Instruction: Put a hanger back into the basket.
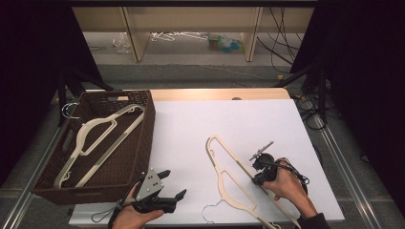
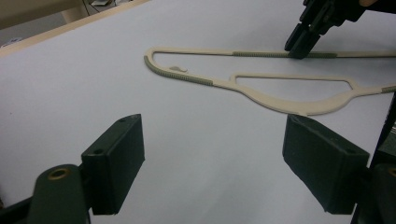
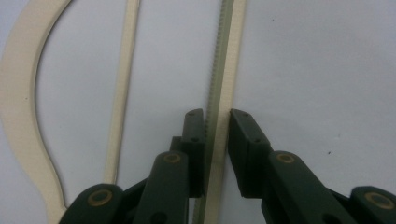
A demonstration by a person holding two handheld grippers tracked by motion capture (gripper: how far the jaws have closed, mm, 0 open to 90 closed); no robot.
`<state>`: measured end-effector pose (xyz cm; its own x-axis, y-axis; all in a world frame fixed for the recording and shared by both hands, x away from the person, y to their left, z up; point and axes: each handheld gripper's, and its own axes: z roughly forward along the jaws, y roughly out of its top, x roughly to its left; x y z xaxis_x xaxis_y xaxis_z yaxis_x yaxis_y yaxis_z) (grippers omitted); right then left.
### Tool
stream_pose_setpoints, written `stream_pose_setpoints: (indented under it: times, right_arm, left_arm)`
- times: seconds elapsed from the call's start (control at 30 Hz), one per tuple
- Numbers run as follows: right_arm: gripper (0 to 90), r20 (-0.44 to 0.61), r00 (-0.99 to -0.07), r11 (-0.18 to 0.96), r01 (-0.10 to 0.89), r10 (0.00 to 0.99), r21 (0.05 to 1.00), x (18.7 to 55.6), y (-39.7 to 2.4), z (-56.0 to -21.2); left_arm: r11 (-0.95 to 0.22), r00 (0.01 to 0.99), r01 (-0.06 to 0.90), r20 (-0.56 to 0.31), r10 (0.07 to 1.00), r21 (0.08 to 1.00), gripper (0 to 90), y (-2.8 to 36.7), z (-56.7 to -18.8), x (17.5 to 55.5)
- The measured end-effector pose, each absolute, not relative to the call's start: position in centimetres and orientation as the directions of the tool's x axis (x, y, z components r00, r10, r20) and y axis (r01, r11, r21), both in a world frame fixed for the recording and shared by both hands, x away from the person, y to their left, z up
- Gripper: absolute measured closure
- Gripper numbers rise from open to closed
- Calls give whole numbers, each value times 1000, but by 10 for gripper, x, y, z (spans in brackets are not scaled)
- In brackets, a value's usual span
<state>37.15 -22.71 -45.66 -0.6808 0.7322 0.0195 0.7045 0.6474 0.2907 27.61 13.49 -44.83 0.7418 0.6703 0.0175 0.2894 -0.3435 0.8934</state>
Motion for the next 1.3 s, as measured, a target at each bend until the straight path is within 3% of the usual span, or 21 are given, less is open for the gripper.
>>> stream_pose_setpoints:
  times: [0.17, 0.57, 0.8, 1.07, 1.3]
  right_arm:
    - [703, 44, -684, 654, 712, 728, 257, 365, -231, -454]
    - [771, 28, -681, 651, 710, 731, 268, 363, -233, -457]
    - [779, 7, -711, 679, 675, 703, 287, 366, -227, -454]
    - [781, -33, -755, 729, 620, 655, 292, 366, -215, -437]
    - [784, -65, -775, 753, 584, 628, 303, 364, -209, -418]
  left_arm:
    - [-345, 742, 286, 22, 670, 894, 207, 137, -448, 277]
    - [-356, 746, 294, 20, 665, 887, 209, 133, -452, 278]
    - [-419, 750, 270, 84, 656, 867, 217, 128, -455, 285]
    - [-531, 797, 208, 172, 578, 821, 237, 105, -466, 295]
    - [-646, 856, 112, 257, 449, 755, 241, 73, -477, 300]
